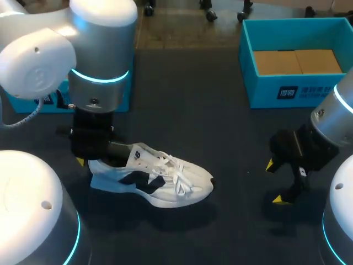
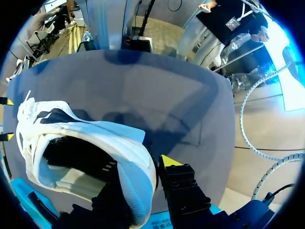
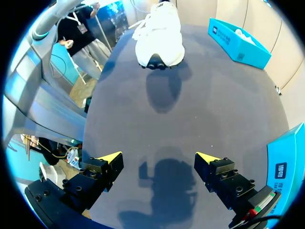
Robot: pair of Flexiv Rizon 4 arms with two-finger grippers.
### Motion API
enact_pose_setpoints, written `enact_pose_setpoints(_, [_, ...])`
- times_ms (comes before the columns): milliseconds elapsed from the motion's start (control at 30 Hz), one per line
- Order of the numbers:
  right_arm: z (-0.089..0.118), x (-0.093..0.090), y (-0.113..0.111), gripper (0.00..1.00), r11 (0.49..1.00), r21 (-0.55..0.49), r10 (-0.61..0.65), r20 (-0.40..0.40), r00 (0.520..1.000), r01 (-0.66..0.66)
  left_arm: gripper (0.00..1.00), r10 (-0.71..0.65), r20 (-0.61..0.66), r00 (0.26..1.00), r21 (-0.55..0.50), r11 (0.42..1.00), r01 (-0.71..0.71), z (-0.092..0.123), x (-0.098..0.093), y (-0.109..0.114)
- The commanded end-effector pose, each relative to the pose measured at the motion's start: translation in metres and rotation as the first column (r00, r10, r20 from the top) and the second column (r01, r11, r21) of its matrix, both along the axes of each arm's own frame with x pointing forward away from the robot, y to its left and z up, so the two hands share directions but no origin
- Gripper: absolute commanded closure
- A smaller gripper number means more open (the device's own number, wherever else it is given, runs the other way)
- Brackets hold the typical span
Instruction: Take the shoe out of the shoebox, open the shoe tongue, remove and reinsert the insole, then place the shoe into the shoebox
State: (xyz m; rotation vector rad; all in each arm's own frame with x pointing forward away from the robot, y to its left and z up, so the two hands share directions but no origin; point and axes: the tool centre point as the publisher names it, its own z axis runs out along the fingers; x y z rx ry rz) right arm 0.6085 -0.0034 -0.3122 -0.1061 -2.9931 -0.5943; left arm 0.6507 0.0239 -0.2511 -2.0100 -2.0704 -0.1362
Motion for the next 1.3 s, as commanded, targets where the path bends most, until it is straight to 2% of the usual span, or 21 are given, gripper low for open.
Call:
enact_pose_setpoints(33, [-0.001,0.000,0.000,0.00,1.000,0.000,0.001,0.001,1.000,-0.001,1.00,0.037,-0.058,0.998,-0.020,0.999,-0.039,-0.021,0.006,-0.014])
enact_pose_setpoints(200, [-0.001,0.000,0.000,0.00,1.000,0.000,0.001,0.001,1.000,-0.001,1.00,0.076,-0.080,0.994,-0.007,0.997,-0.077,-0.044,-0.001,-0.038])
enact_pose_setpoints(467, [-0.001,0.000,0.000,0.00,1.000,0.000,0.001,0.001,1.000,-0.001,1.00,0.087,-0.052,0.995,-0.031,0.996,-0.089,-0.066,-0.008,-0.064])
enact_pose_setpoints(767, [-0.001,0.000,0.000,0.00,1.000,0.000,0.001,0.001,1.000,-0.001,1.00,0.116,-0.011,0.993,-0.028,0.993,-0.117,-0.088,-0.009,-0.079])
enact_pose_setpoints(1000, [-0.001,0.000,0.000,0.00,1.000,0.000,0.001,0.001,1.000,-0.001,1.00,0.078,0.051,0.996,-0.012,0.997,-0.077,-0.105,-0.010,-0.087])
enact_pose_setpoints(1300, [-0.001,0.000,0.000,0.00,1.000,0.000,0.001,0.001,1.000,-0.001,1.00,0.054,0.102,0.993,-0.026,0.998,-0.052,-0.113,-0.007,-0.098])
